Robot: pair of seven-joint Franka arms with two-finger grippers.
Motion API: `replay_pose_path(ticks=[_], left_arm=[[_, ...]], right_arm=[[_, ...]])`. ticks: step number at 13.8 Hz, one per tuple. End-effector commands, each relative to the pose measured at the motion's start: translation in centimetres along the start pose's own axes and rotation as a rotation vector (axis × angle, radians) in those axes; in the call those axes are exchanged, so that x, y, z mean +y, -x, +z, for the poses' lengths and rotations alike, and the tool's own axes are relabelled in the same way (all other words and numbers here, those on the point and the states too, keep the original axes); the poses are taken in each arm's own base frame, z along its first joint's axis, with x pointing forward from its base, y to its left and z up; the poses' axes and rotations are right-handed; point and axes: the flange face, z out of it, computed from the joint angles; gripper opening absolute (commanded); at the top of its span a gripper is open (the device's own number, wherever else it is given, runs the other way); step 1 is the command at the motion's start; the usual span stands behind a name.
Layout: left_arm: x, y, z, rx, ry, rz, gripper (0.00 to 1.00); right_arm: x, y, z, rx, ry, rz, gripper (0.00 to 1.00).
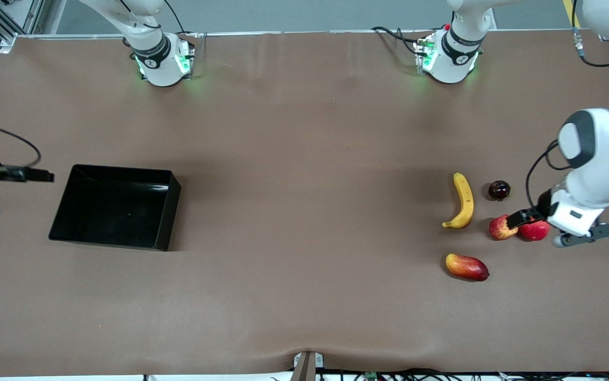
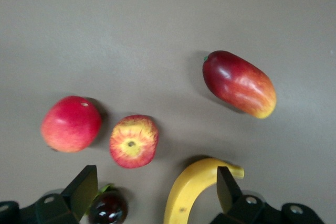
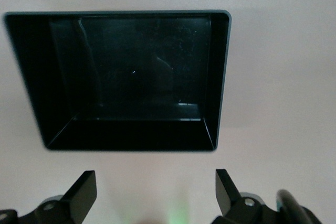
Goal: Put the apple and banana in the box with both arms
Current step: 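Grasp the yellow-red apple with the left gripper while the right gripper grips the tray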
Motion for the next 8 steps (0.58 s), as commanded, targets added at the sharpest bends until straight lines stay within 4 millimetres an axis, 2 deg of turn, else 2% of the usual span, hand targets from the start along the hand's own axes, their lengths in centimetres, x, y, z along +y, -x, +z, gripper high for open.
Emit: replay_pose_path(ticks=[1, 3, 5, 7, 8], left_arm=[[-0.5, 1.3, 3.3, 0.003, -0.002, -0.078, 1.00], [-0.8, 1.7, 6.0, -0.017, 0.000, -0.097, 1.00], [-1.4, 1.8, 7.7, -0.014, -0.044, -0.057, 1.00], [-2.9, 1.6, 9.1, -0.011, -0.076, -0.052, 1.00], [-3.1, 1.6, 9.9, -0.014, -0.079, -0.047, 1.00]], right_arm=[[2.4, -2.8, 3.9, 0.034, 0.060, -0.022, 1.00], [3.8, -3.2, 6.1, 0.053, 0.112, -0.061, 1.00], [6.3, -4.1, 8.9, 0.083, 0.109, -0.090, 1.00], [7.6, -4.5, 13.0, 0.106, 0.095, -0.123, 1.00], [8.2, -4.1, 14.7, 0.112, 0.090, -0.117, 0.91]])
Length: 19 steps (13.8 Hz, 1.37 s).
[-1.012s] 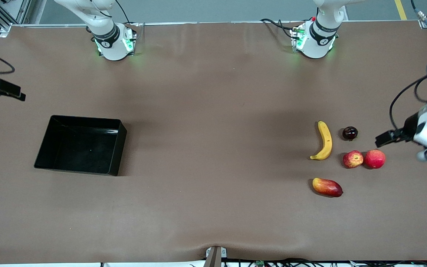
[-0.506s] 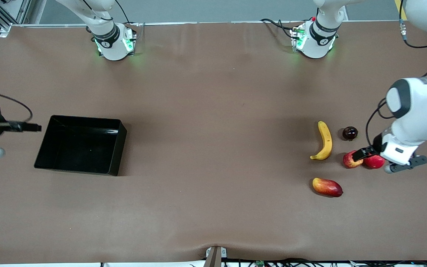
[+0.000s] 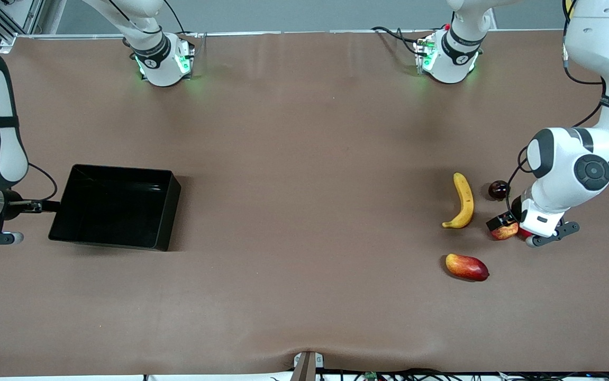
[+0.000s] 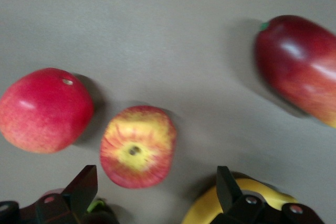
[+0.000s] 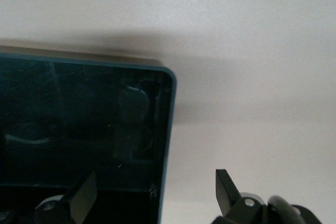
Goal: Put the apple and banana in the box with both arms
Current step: 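Grasp the yellow-red apple with the left gripper while the right gripper grips the tray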
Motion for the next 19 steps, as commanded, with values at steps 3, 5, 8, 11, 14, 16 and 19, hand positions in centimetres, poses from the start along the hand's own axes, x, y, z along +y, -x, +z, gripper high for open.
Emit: replay_pose_path(ticks=[3, 5, 8, 11, 14, 16, 19], left_arm=[[-0.7, 0.0, 2.9, -0.001, -0.011, 0.004, 1.00], [-0.7, 0.1, 3.6, -0.012, -0.012, 0.002, 0.69], [-0.7, -0.2, 4.3, -0.014, -0.020, 0.015, 0.07], [-0.6, -0.8, 2.3, 0.016, -0.019, 0.015, 0.00], [1.1, -2.1, -2.4, 0.072, -0.012, 0.014, 0.00], [3.0, -2.4, -6.3, 0.066, -0.021, 0.031, 0.00], [3.5, -2.8, -11.8, 0.020, -0.067, 0.039, 0.00]], right_arm=[[1.0, 2.7, 6.6, -0.016, -0.043, 0.006, 0.33], [0.4, 3.2, 7.4, -0.024, -0.102, 0.036, 0.00], [0.3, 3.0, 6.5, -0.021, -0.102, 0.036, 0.00], [-0.1, 2.3, 4.6, -0.014, -0.103, -0.004, 0.00], [-2.8, 1.4, -0.9, -0.101, -0.203, -0.021, 0.00], [-6.6, 1.0, -4.4, -0.126, -0.287, -0.058, 0.00], [-14.1, 1.1, -7.8, -0.131, -0.261, -0.119, 0.00]])
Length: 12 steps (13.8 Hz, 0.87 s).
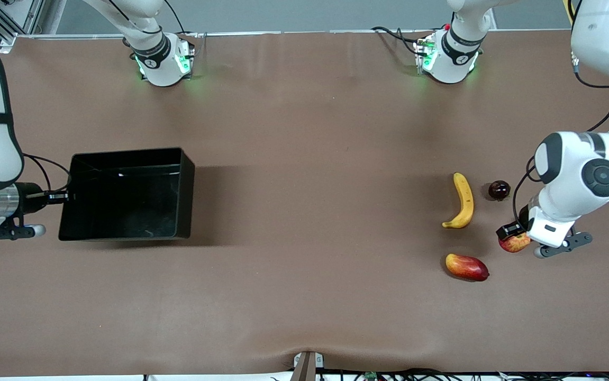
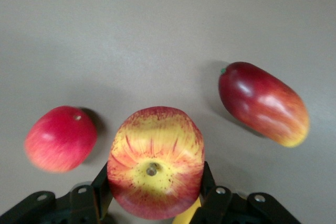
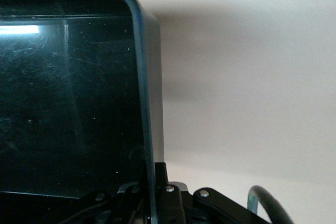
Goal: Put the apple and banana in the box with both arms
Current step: 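Drag the black tray with the right gripper while the left gripper lifts the apple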
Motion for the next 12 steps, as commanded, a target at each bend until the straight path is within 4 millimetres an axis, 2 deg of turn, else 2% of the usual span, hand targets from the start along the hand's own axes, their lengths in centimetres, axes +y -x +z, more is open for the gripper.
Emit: replay_pose_path(ticks=[1, 3, 4, 7, 10, 11, 12], left_arm=[[0.1, -0.5, -5.4, -0.018, -0.053, 0.001, 0.00], [0.4, -1.1, -8.2, -0.012, -0.059, -0.004, 0.00], [1.4, -1.1, -9.4, -0.013, -0.052, -0.003, 0.00], [2.5, -0.9, -11.9, -0.043, -0.055, 0.000, 0.00], [4.2, -0.4, -14.6, -0.066, -0.058, 0.004, 0.00], [4.9, 0.0, -14.8, -0.073, -0.057, 0.010, 0.00], [5.8, 0.6, -15.9, -0.061, -0.053, 0.002, 0.00]], right_arm=[[-7.7, 0.2, -0.9, -0.022, 0.007, 0.012, 0.00], [-14.5, -0.3, -0.2, -0.025, 0.016, 0.060, 0.00], [-17.7, -0.6, 0.6, -0.022, -0.009, 0.079, 0.00], [-25.9, -1.7, 5.4, 0.059, -0.009, 0.107, 0.00], [-32.0, -2.6, 11.0, 0.098, -0.007, 0.145, 0.00], [-34.7, -2.2, 12.0, 0.100, -0.009, 0.144, 0.00], [-36.5, -2.2, 13.6, 0.108, -0.007, 0.148, 0.00]])
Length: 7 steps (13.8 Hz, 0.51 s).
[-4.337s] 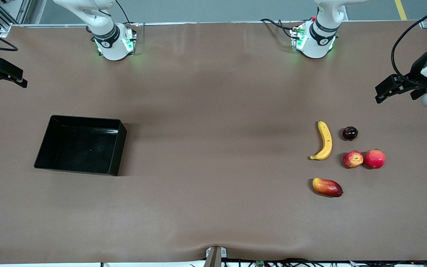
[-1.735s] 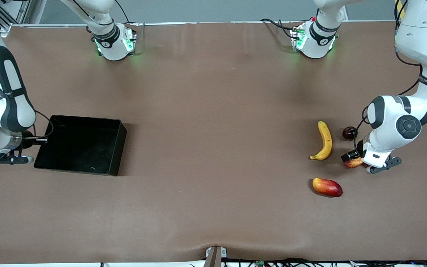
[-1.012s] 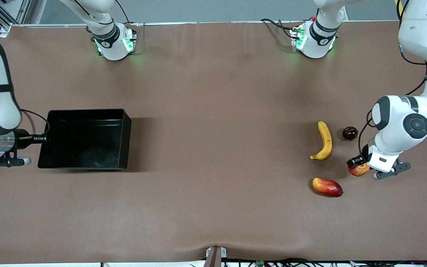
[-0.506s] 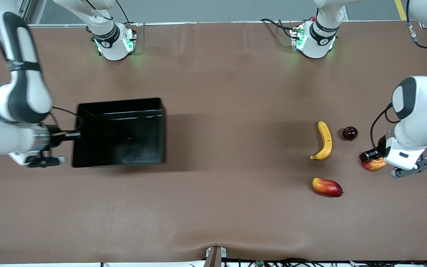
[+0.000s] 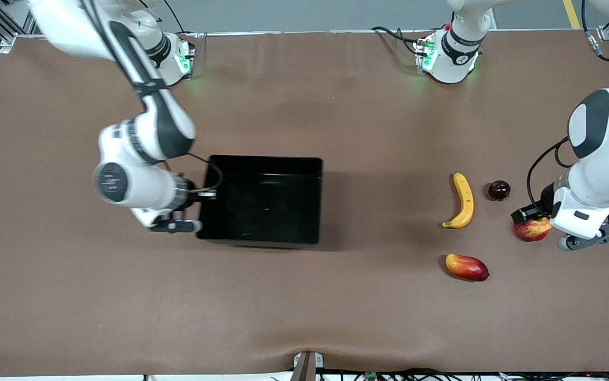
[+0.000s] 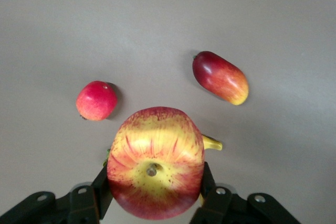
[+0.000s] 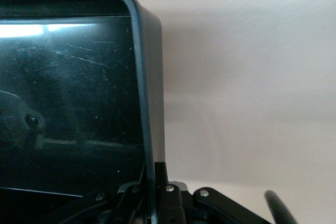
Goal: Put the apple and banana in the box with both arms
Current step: 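Drag the black tray with the right gripper while the left gripper lifts the apple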
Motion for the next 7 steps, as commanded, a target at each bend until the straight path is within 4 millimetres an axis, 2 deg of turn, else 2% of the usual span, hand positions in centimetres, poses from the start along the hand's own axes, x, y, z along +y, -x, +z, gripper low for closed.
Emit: replay_pose_path(ticks=[1, 4, 6, 7], left_arm=[[1.8, 1.3, -2.2, 0.006, -0.006, -0.029, 0.00], [4.9, 2.9, -2.8, 0.005, 0.012, -0.027, 0.00], [7.2, 4.6, -3.1, -0.011, 0.011, -0.032, 0.00], [8.0, 5.3, -3.4, -0.023, 0.007, -0.028, 0.00]], right_arm=[[-4.8, 1.3, 2.4, 0.021, -0.030, 0.014, 0.00], [-8.6, 2.2, 6.5, 0.044, -0.026, 0.013, 0.00], [-11.0, 3.3, 8.5, 0.032, -0.007, -0.021, 0.00], [-11.1, 3.3, 8.9, 0.029, -0.004, -0.023, 0.19]])
